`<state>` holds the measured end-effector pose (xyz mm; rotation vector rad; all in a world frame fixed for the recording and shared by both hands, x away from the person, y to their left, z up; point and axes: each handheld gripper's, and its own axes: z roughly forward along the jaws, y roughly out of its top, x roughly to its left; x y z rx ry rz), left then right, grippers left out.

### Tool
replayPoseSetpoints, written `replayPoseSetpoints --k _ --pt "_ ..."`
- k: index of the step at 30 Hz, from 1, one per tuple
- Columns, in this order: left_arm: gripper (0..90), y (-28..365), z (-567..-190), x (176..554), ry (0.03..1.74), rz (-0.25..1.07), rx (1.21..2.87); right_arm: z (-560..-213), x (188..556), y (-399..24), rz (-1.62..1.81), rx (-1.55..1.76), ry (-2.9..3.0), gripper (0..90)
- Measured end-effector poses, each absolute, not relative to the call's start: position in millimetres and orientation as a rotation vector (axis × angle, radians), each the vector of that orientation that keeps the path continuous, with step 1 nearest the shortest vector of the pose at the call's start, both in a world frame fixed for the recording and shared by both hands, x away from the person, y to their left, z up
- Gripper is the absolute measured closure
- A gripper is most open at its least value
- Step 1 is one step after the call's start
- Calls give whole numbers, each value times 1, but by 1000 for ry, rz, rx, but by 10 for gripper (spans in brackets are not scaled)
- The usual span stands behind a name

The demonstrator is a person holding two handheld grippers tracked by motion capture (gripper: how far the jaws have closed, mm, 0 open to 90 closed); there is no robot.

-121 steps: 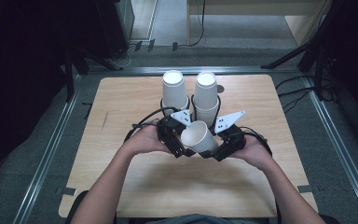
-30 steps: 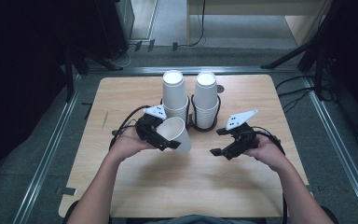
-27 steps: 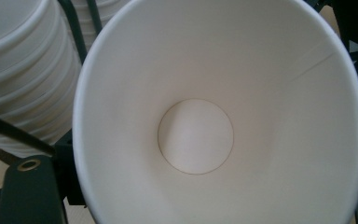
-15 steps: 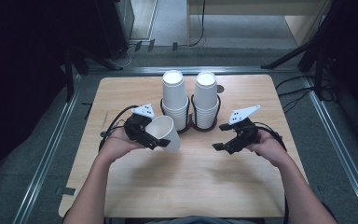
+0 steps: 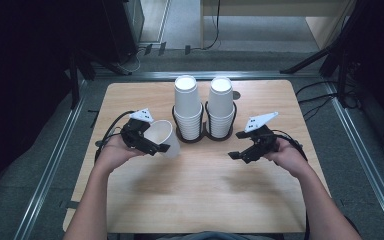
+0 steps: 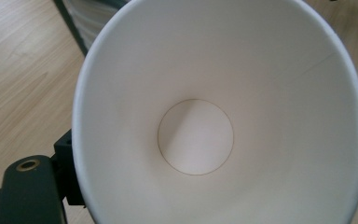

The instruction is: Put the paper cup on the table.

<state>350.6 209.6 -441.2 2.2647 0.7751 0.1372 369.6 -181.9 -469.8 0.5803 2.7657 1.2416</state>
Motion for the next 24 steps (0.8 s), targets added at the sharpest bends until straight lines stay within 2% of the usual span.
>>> replayPoseSetpoints --k 24 --pt "125 249 -457 383 1027 260 2293 -479 363 -189 1197 628 2770 168"
